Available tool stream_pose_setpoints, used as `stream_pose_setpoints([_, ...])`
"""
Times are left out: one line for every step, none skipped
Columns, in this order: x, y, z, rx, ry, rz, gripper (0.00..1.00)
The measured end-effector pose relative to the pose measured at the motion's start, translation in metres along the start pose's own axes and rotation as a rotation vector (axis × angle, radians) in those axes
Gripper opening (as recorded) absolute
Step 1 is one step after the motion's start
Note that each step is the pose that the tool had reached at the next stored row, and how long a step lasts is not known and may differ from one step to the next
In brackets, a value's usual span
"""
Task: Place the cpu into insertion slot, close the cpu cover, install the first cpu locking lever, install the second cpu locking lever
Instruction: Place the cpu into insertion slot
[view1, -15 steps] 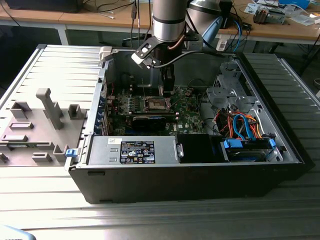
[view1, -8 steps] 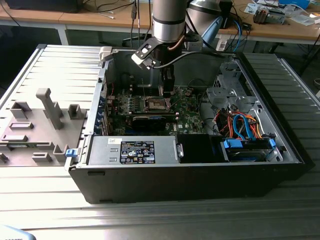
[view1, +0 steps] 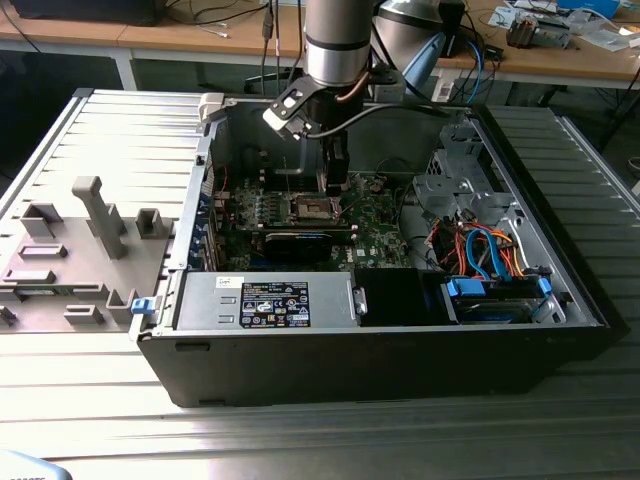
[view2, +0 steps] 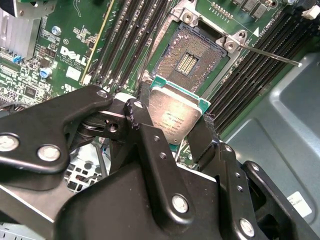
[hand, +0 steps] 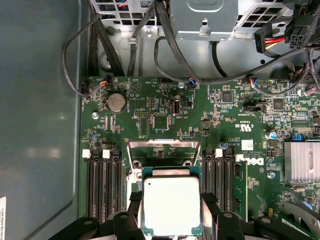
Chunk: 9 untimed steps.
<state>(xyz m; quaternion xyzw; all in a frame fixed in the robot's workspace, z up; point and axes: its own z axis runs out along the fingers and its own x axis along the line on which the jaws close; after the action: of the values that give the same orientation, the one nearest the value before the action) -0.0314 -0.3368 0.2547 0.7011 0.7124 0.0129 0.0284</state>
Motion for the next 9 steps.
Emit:
stream_pose_setpoints([0.0000, 0.0000, 0.0002, 0.0000, 0.0000, 0.000, 0.55])
stream_pose_setpoints([0.0000, 0.0000, 0.0004, 0.0000, -0.0001, 0.000, 0.55])
stream_pose_setpoints([0.0000, 0.0000, 0.0005, 0.0000, 0.0000, 0.000, 0.55])
stream_pose_setpoints([0.0000, 0.0000, 0.0007, 0.0000, 0.0000, 0.000, 0.55])
stream_pose_setpoints([0.0000, 0.0000, 0.0010, 0.0000, 0.0000, 0.000, 0.55])
stream_pose_setpoints([0.0000, -0.0001, 0.0011, 0.0000, 0.0000, 0.000, 0.55])
stream_pose_setpoints([0.0000, -0.0001, 0.0013, 0.0000, 0.0000, 0.000, 0.55])
stream_pose_setpoints([0.0000, -0.0001, 0.0015, 0.0000, 0.0000, 0.000, 0.55])
stream_pose_setpoints([0.0000, -0.0001, 0.0017, 0.0000, 0.0000, 0.000, 0.55])
